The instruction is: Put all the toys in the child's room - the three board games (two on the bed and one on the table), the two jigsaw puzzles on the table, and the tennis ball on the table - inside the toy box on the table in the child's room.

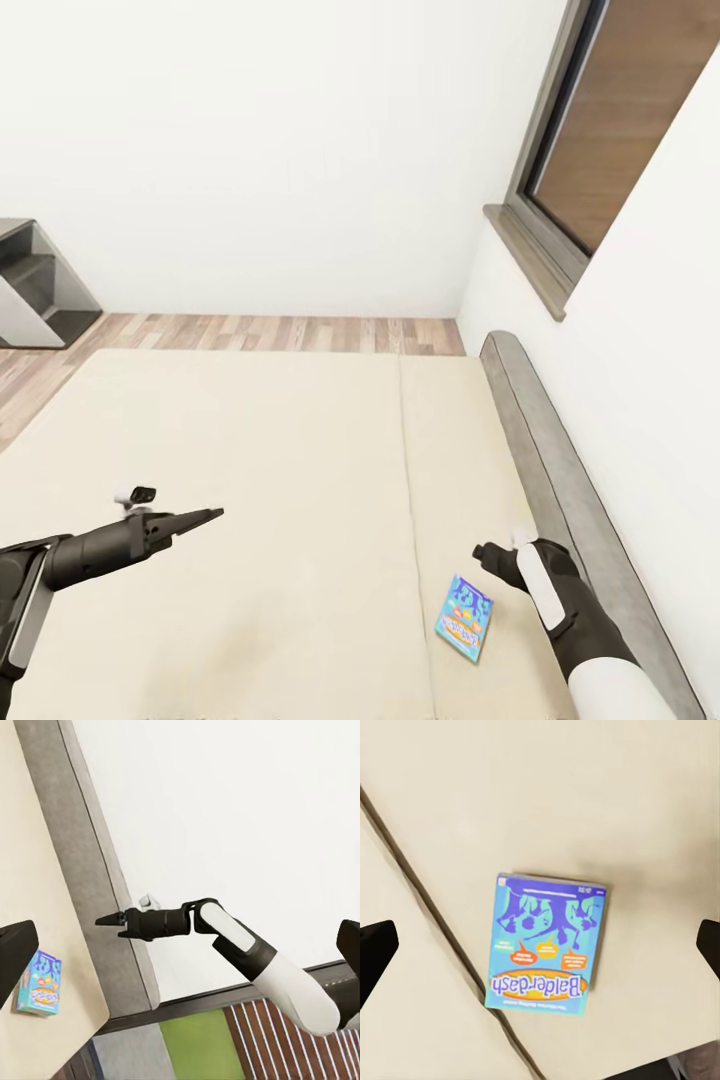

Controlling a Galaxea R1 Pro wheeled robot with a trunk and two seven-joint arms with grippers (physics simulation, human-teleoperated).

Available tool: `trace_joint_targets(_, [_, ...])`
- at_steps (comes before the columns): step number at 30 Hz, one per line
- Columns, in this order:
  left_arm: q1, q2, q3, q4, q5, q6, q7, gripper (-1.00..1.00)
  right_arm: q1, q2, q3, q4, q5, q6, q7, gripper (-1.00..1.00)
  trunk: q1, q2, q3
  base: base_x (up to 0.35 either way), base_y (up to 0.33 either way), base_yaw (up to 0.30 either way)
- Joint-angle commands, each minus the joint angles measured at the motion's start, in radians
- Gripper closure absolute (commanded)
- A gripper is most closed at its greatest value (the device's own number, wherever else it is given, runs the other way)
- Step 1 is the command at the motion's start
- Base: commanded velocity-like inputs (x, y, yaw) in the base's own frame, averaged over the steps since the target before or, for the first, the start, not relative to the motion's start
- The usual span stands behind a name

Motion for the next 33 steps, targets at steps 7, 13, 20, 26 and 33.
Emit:
trace_joint_targets(7, [-0.001,-0.006,0.002,-0.04,0.0,0.012,-0.004,-1.0,-0.001,-0.002,0.001,0.002,-0.012,-0.022,-0.007,-1.0,0.0,-0.002,-0.013,0.0,0.0,0.0])
trace_joint_targets(13, [-0.001,-0.02,-0.014,-0.044,-0.002,0.008,-0.004,-1.0,-0.001,-0.003,0.002,0.003,-0.013,-0.032,-0.006,-1.0,0.0,-0.002,-0.022,0.0,0.0,0.0])
trace_joint_targets(20, [-0.001,-0.021,-0.022,-0.045,-0.002,0.007,-0.004,-1.0,-0.001,-0.003,0.003,0.003,-0.014,-0.034,-0.005,-1.0,0.0,-0.002,-0.033,0.0,0.0,0.0])
trace_joint_targets(26, [-0.001,-0.017,-0.017,-0.045,-0.001,0.006,-0.004,-1.0,-0.001,-0.002,0.004,0.003,-0.015,-0.034,-0.005,-1.0,0.0,-0.002,-0.043,0.0,0.0,0.0])
trace_joint_targets(33, [-0.001,-0.016,-0.016,-0.045,-0.001,0.008,-0.004,-1.0,-0.001,-0.003,0.005,0.002,-0.016,-0.034,-0.005,-1.0,0.0,-0.002,-0.054,0.0,0.0,0.0])
